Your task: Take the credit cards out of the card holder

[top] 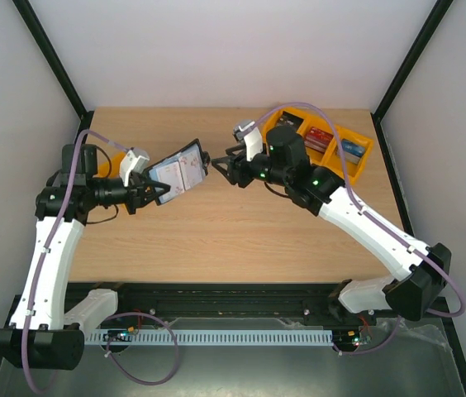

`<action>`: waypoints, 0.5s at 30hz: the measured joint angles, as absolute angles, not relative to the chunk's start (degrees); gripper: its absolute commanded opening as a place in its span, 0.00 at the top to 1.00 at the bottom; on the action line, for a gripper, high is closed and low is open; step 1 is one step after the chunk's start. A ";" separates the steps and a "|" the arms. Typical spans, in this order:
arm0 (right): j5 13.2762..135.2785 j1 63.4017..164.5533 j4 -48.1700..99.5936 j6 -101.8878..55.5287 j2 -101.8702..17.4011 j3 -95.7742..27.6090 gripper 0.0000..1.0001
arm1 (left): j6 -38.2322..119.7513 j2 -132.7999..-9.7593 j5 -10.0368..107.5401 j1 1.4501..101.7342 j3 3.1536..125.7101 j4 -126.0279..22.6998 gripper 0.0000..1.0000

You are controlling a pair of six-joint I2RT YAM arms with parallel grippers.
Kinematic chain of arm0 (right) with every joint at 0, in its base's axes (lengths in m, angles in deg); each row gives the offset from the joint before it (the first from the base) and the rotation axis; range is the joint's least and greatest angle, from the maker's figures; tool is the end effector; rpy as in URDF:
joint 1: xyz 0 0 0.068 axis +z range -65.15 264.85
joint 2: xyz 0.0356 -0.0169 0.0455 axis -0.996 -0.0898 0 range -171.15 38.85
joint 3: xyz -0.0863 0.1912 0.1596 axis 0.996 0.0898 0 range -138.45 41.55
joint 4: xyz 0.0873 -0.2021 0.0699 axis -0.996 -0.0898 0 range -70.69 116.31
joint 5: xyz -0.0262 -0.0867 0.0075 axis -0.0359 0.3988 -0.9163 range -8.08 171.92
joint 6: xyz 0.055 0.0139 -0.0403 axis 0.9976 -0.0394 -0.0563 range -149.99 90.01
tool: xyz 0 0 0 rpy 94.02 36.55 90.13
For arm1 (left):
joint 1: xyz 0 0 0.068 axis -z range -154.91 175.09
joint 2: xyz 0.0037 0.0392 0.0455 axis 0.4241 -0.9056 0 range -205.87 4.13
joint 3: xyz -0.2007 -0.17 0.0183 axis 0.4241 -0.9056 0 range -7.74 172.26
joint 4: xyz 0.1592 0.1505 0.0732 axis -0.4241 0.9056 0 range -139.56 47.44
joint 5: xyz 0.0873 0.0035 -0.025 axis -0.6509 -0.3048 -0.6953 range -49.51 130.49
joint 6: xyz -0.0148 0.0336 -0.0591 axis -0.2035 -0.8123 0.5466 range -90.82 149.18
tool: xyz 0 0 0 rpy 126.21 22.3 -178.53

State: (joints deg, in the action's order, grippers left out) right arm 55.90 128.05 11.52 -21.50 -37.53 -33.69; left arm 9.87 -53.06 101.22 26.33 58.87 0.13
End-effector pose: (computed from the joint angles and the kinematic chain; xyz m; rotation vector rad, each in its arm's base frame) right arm 0.1969 0.2190 0.3823 -0.8937 1.7356 1.0325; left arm 0.1580 -0.0528 0.3556 0.8701 1.8271 -0.9877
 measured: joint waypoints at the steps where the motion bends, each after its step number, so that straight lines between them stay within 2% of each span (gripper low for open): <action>1: 57.69 128.01 11.52 -21.20 -37.49 -33.67 0.54 | 10.55 -53.06 100.52 26.33 58.61 -0.33 0.98; 3: 59.05 128.01 11.59 -21.13 -37.25 -33.49 0.63 | 11.33 -53.06 99.73 26.33 58.46 -0.85 0.98; 11: 41.84 132.42 19.85 -21.77 -36.90 -29.43 0.68 | 11.81 -53.08 99.65 26.33 58.30 -1.62 0.98; 15: 37.36 133.56 25.60 -20.08 -38.21 -28.86 0.73 | 11.42 -53.08 100.59 26.33 58.30 -1.38 0.98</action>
State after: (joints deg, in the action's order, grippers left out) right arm 37.36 133.56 25.60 -20.08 -38.21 -28.86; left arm 11.42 -53.08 100.59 26.33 58.30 -1.38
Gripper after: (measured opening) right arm 0.309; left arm 0.068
